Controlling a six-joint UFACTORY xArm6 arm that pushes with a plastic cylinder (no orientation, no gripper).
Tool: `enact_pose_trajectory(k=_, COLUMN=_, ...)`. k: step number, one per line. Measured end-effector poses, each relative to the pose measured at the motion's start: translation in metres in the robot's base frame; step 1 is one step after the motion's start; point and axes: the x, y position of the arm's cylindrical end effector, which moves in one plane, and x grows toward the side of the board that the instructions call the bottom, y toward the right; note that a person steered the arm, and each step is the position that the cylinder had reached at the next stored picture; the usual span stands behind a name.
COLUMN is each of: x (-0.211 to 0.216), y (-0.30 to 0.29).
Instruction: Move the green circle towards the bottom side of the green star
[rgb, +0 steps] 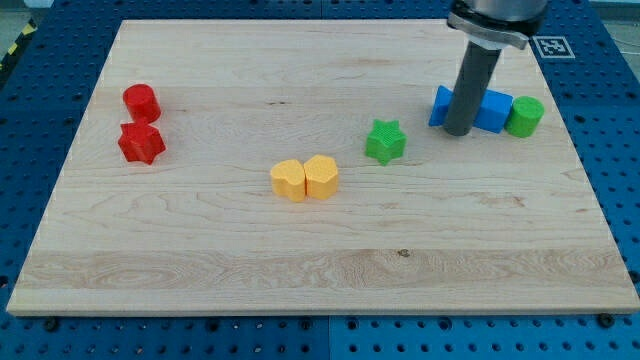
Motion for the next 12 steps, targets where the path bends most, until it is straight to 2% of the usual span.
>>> enact_pose_trajectory(k=2, x=0.027, y=0.071)
enact_pose_trajectory(k=3, x=0.024, y=0.120)
enact_pose_trajectory(k=4, x=-0.019, y=0.128)
enact_pose_trajectory(k=5, x=-0.039, y=0.101)
enact_pose_trajectory(k=6, x=-0.039, y=0.063)
enact_pose_trajectory(k=7, x=-0.039, y=0.049)
enact_pose_trajectory(k=9, x=-0.042, y=0.062)
enact_pose_trajectory(k=12, x=0.000, y=0.066)
